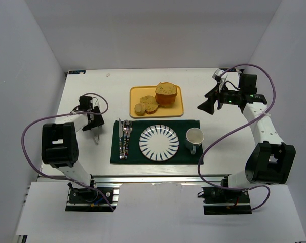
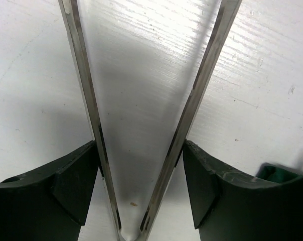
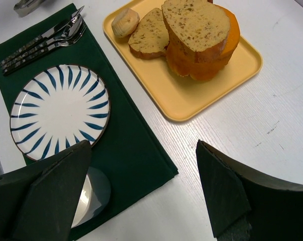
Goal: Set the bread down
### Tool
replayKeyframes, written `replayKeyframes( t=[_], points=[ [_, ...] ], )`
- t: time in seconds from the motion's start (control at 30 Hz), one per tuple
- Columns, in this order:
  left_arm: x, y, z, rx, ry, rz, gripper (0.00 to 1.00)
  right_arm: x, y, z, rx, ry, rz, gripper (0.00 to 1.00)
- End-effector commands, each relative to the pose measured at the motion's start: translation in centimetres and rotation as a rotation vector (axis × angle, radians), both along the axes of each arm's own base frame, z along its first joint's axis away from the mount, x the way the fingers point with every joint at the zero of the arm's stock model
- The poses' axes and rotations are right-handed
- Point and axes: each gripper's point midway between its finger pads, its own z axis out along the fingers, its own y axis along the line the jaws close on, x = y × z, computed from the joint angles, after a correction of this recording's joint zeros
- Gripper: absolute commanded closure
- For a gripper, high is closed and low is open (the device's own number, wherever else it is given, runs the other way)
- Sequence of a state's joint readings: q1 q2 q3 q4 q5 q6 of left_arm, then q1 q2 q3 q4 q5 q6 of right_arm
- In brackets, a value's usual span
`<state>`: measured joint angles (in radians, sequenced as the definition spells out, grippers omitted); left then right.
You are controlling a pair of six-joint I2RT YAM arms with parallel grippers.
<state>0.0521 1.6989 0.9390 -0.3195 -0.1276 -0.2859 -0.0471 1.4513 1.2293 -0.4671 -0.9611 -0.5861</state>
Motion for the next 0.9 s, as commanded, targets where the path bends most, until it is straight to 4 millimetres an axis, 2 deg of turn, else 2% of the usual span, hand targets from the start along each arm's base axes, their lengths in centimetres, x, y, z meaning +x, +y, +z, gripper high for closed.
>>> replayKeyframes(
  t=[0.0, 0.2, 0.3, 0.33, 0.37, 0.43, 0.5, 0.6, 0.67, 0.7, 0.77, 0.83, 0.87],
  points=[
    [-2.1, -0.8, -2.4, -0.011, 0.069, -0.029, 0.24, -0.1, 0.0, 3.2, 0.008, -0.087, 0.015, 0.11],
    [-3.2, -0.9, -2.7, 0.026, 0.082, -0.039, 0.29, -0.2, -0.1, 3.5, 0.008, -0.094, 0.015, 0.11],
    [-3.4, -0.6, -2.6, 0.042, 0.086, -0.034, 0.35, -0.3, 0.1, 3.8, 0.015, -0.098, 0.02, 0.11],
    [-3.6, -0.6, -2.7, 0.044, 0.091, -0.038, 0.39, -0.3, 0.1, 3.8, 0.018, -0.093, 0.018, 0.11],
    [-3.5, -1.6, -2.7, 0.048, 0.094, -0.068, 0.42, -0.4, 0.1, 3.9, 0.02, -0.095, 0.02, 0.11],
    [-3.5, -1.7, -2.6, 0.046, 0.094, -0.073, 0.49, -0.5, 0.2, 4.1, 0.023, -0.1, 0.024, 0.11],
    [-3.1, -2.1, -2.0, 0.027, 0.076, -0.078, 0.62, -0.6, 0.2, 4.1, 0.024, -0.097, 0.023, 0.11],
    [-1.6, -2.8, 0.9, -0.006, -0.012, -0.074, 0.79, -0.7, 0.1, 4.1, 0.018, -0.1, 0.022, 0.11],
    [-0.4, -4.1, 3.5, -0.068, -0.074, -0.1, 0.84, -0.9, 0.1, 4.0, 0.015, -0.095, 0.021, 0.11],
    [0.1, -4.7, 5.3, -0.093, -0.12, -0.117, 0.92, -0.9, 0.1, 3.9, 0.015, -0.092, 0.019, 0.11],
    [0.4, -6.4, 7.9, -0.175, -0.16, -0.162, 0.92, -1.0, 0.1, 3.9, 0.017, -0.092, 0.017, 0.14],
    [0.3, -7.6, 10.6, -0.234, -0.22, -0.194, 0.87, -1.2, 0.2, 3.6, 0.025, -0.075, 0.019, 0.19],
    [0.0, -8.8, 11.5, -0.291, -0.237, -0.233, 0.83, -1.3, 0.2, 3.6, 0.029, -0.073, 0.022, 0.26]
  ],
)
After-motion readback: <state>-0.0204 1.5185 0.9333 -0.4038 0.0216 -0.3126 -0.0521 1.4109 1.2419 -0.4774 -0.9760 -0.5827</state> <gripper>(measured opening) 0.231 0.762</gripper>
